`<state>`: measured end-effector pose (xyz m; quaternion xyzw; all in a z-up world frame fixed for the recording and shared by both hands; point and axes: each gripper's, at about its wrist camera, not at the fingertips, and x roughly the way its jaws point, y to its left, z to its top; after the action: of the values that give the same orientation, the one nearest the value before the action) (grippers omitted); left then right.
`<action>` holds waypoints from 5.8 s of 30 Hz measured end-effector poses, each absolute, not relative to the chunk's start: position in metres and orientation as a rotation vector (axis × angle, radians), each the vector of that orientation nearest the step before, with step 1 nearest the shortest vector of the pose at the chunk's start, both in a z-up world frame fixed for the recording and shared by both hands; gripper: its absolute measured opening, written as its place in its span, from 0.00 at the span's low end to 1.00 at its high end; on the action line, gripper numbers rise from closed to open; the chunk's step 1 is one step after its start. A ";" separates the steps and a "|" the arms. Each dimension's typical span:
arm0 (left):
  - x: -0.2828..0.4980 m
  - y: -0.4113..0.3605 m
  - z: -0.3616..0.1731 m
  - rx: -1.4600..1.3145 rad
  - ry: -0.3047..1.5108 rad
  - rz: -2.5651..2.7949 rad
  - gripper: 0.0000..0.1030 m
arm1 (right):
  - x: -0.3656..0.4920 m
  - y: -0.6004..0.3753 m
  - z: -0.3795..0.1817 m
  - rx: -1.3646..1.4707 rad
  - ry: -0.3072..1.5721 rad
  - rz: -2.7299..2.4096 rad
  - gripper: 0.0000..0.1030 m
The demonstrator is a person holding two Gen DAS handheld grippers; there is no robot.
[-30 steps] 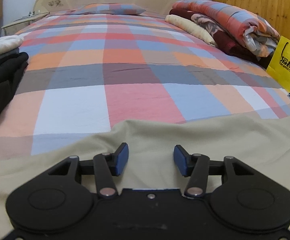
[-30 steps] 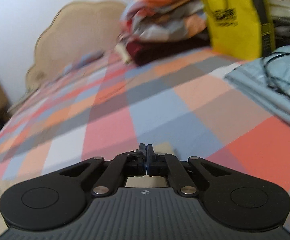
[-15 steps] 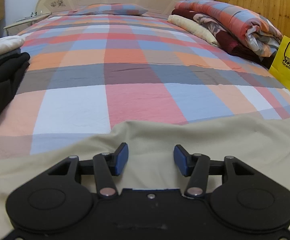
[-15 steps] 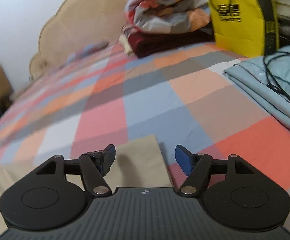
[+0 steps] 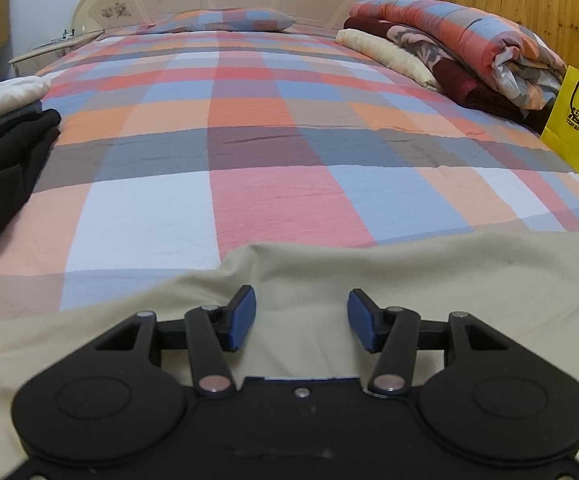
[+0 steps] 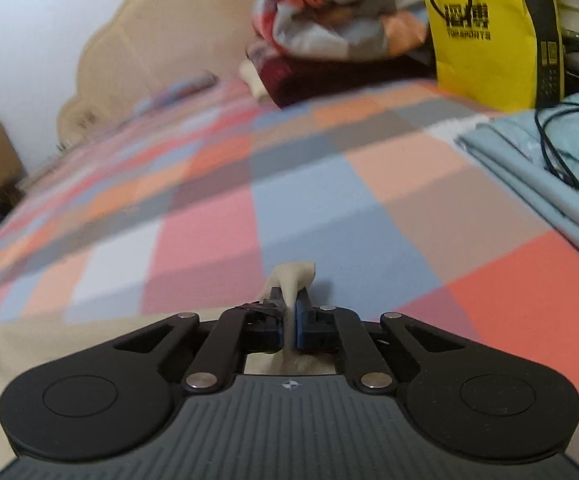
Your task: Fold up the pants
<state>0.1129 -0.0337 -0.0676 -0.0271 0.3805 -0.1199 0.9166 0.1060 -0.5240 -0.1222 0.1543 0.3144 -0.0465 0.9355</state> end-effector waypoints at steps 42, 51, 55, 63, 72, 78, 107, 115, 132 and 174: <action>0.123 -0.197 -0.058 0.012 0.789 -0.570 0.37 | -0.021 -0.520 -0.131 0.883 0.445 -0.273 0.10; 0.076 -0.227 -0.076 0.162 0.738 -0.629 0.41 | -0.024 -0.492 -0.070 0.839 0.284 -0.133 0.09; 0.067 -0.216 -0.062 0.046 0.781 -0.702 0.49 | -0.019 -0.463 -0.031 0.757 0.237 -0.042 0.09; 0.027 -0.142 -0.048 -0.082 0.735 -0.697 0.49 | 0.001 -0.392 0.019 0.585 0.221 0.136 0.09; -0.002 -0.005 -0.042 -0.269 0.653 -0.420 0.50 | 0.036 -0.278 0.028 0.367 0.300 0.396 0.10; -0.023 0.059 -0.042 -0.443 0.637 -0.312 0.59 | 0.057 -0.183 -0.043 0.161 0.564 0.582 0.30; -0.050 0.000 -0.047 -0.256 0.588 -0.351 0.06 | -0.001 -0.270 -0.080 0.295 0.647 0.219 0.85; -0.043 0.010 -0.071 -0.259 0.711 -0.328 0.27 | 0.004 -0.261 -0.083 0.264 0.658 0.233 0.85; 0.010 0.000 -0.089 -0.233 0.687 -0.302 0.31 | 0.033 -0.213 -0.096 0.239 0.673 0.306 0.59; -0.112 0.198 -0.104 -0.755 0.503 0.098 0.79 | 0.003 -0.094 -0.078 0.261 0.652 0.364 0.36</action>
<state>-0.1116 0.1983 -0.1040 -0.3644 0.2427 0.0472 0.8978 0.0031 -0.0943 -0.0778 0.1271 0.3174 0.1774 0.9228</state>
